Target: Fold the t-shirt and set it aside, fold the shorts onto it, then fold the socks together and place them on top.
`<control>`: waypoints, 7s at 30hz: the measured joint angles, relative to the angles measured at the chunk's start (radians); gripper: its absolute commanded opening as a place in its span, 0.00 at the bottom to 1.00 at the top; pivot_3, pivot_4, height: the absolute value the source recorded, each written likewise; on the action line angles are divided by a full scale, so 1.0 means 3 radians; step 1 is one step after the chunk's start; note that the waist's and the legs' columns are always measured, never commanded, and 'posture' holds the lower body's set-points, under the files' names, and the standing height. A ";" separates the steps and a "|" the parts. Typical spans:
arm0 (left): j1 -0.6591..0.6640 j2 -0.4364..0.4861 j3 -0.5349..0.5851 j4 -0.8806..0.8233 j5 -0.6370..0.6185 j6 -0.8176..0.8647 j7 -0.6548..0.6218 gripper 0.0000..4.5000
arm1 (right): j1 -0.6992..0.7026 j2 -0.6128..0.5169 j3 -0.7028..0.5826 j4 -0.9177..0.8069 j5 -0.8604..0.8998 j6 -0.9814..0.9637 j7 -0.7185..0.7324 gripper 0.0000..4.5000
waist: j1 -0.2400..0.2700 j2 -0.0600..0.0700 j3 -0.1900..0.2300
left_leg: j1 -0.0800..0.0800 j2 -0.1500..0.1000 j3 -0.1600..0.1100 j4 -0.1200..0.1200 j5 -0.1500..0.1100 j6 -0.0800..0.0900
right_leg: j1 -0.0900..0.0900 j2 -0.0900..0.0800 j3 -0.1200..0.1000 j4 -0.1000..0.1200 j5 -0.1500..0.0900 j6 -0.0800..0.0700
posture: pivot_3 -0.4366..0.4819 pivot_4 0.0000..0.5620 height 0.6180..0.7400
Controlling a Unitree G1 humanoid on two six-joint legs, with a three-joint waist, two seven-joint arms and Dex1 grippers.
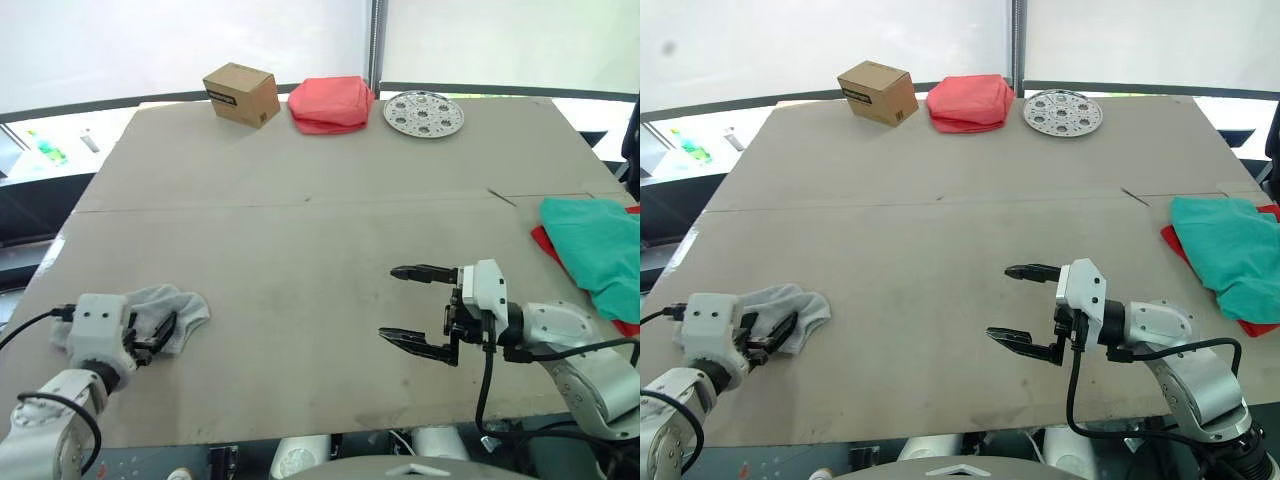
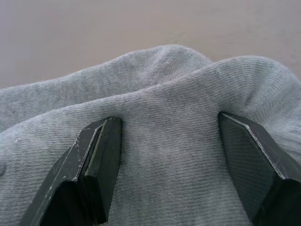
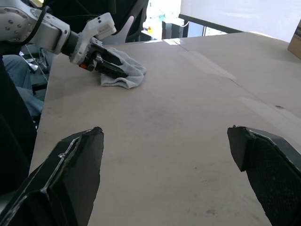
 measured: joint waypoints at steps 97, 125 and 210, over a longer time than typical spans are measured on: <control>-0.4167 0.0183 -0.3062 0.3675 0.1150 -0.2606 -0.3009 0.01 | 0.0820 -0.0211 -0.0443 -0.0806 -0.0123 0.0404 -0.1248 1.00 | 0.0110 -0.0027 -0.0009 | -0.0047 -0.0007 0.0003 0.0022 0.0021 0.0009 | -0.0015 -0.0005 -0.0019 0.0000 0.0011 -0.0005 | 0.48 0.27 0.97; -0.2870 0.0308 -0.1512 0.2068 0.0018 -0.0676 -0.2676 0.68 | -0.0721 0.0632 0.0214 0.0283 -0.0271 0.1426 -0.1943 1.00 | -0.0127 -0.0049 0.0007 | -0.0035 0.0002 -0.0004 0.0066 0.0004 0.0027 | -0.0016 0.0016 0.0027 0.0048 0.0017 0.0014 | 0.48 0.27 0.97; -0.0812 -0.0305 -0.0958 0.0077 -0.0570 -0.0322 -0.0844 0.55 | -0.1464 0.0382 0.0586 0.1779 -0.0927 0.1050 -0.1013 0.64 | -0.0120 -0.0032 0.0017 | -0.0027 -0.0009 -0.0005 0.0026 0.0003 -0.0009 | -0.0024 0.0000 0.0022 0.0029 0.0016 0.0012 | 0.48 0.27 0.97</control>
